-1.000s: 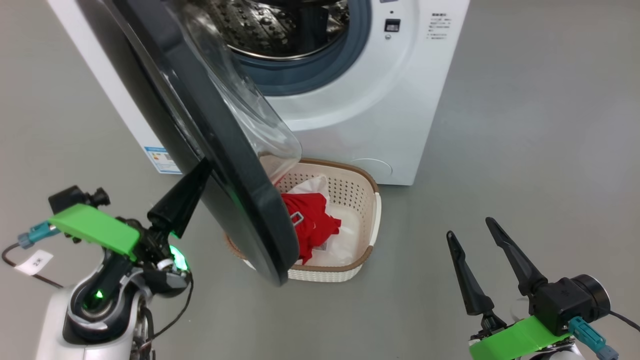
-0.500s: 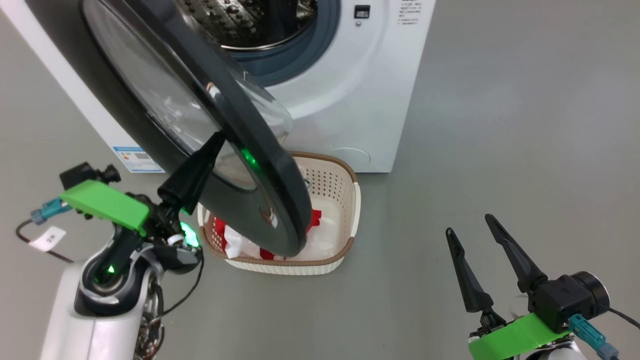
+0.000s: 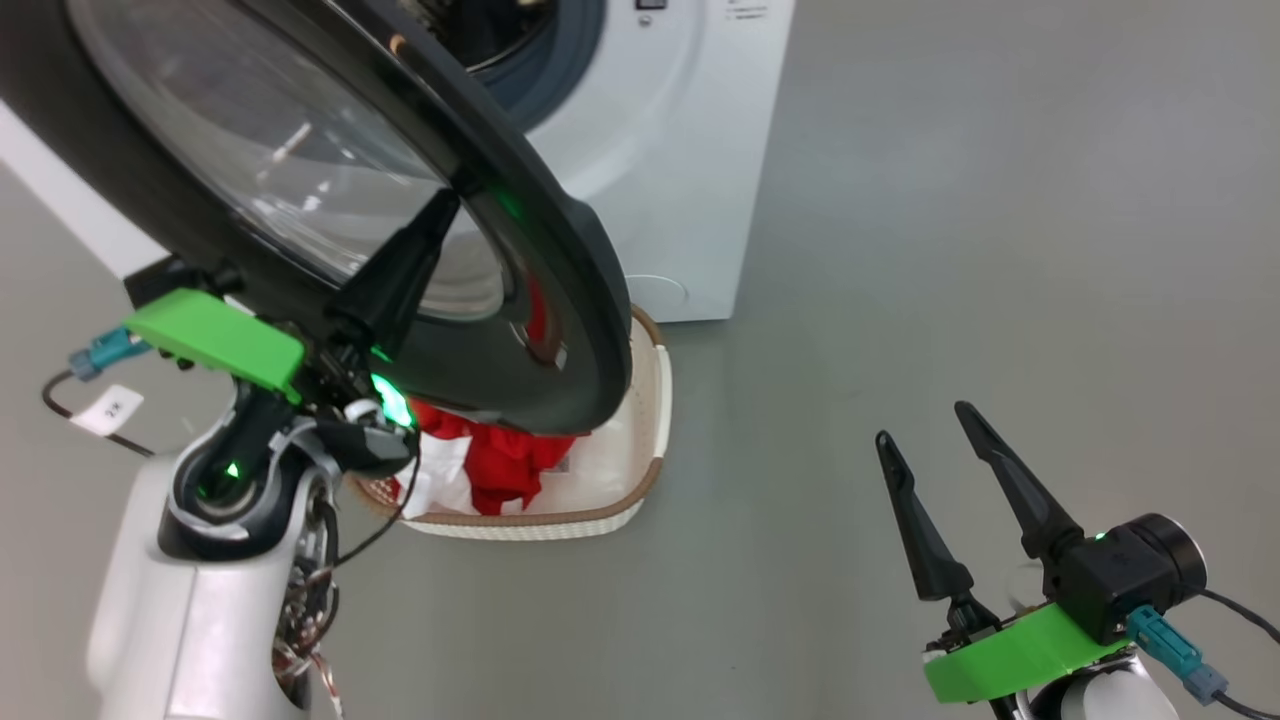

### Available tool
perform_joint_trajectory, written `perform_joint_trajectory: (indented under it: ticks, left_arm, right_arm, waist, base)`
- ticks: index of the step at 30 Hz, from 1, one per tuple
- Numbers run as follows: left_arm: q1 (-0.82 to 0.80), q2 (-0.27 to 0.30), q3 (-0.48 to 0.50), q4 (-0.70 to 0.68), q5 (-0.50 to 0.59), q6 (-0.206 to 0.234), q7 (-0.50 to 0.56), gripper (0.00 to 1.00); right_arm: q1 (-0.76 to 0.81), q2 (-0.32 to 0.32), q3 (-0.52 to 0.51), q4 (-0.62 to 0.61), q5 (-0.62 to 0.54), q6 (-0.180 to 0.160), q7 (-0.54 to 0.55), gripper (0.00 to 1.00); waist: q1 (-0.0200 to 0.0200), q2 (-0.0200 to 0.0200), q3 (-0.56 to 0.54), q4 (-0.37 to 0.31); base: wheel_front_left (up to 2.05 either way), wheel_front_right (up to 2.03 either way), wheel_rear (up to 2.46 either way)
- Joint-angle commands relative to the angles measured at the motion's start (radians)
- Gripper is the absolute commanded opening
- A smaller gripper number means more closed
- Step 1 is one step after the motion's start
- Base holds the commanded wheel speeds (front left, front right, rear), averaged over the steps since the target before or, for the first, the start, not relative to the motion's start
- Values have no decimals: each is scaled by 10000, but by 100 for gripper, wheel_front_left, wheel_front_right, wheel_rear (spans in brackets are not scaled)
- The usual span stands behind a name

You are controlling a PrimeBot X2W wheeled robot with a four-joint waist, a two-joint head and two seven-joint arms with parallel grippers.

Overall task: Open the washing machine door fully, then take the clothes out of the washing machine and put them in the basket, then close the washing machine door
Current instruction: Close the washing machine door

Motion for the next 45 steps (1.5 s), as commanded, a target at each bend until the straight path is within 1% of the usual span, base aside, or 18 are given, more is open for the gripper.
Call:
perform_joint_trajectory:
  ticks: [1,10,20,25,34,45]
  left_arm:
    - [-375,176,249,-195,-19,-183,-31,0]
    - [-1120,323,616,512,68,-446,-385,0]
    - [-1896,441,952,1395,-11,-790,-542,0]
    - [-2327,519,971,1847,105,-870,-629,0]
    - [-3321,822,1039,2508,428,-919,-926,0]
    - [-4060,945,1091,3076,526,-1182,-949,0]
  right_arm:
    - [-342,9,230,-272,-14,62,-62,100]
    - [-471,9,258,-256,31,62,-63,100]
    - [-597,9,371,-269,100,62,-63,100]
    - [-636,9,447,-272,132,62,-63,100]
    - [-845,9,530,-323,246,62,-63,100]
    - [-1075,9,607,-288,329,62,-63,100]
  waist:
    - [0,0,140,-198]
    - [0,0,548,-831]
    - [0,0,808,-1323]
    - [0,0,999,-1511]
    - [0,0,1560,-1769]
    - [0,0,1873,-1921]
  base:
    - [0,0,0]
    - [0,0,0]
    - [0,0,0]
    - [0,0,0]
    - [0,0,0]
    - [0,0,0]
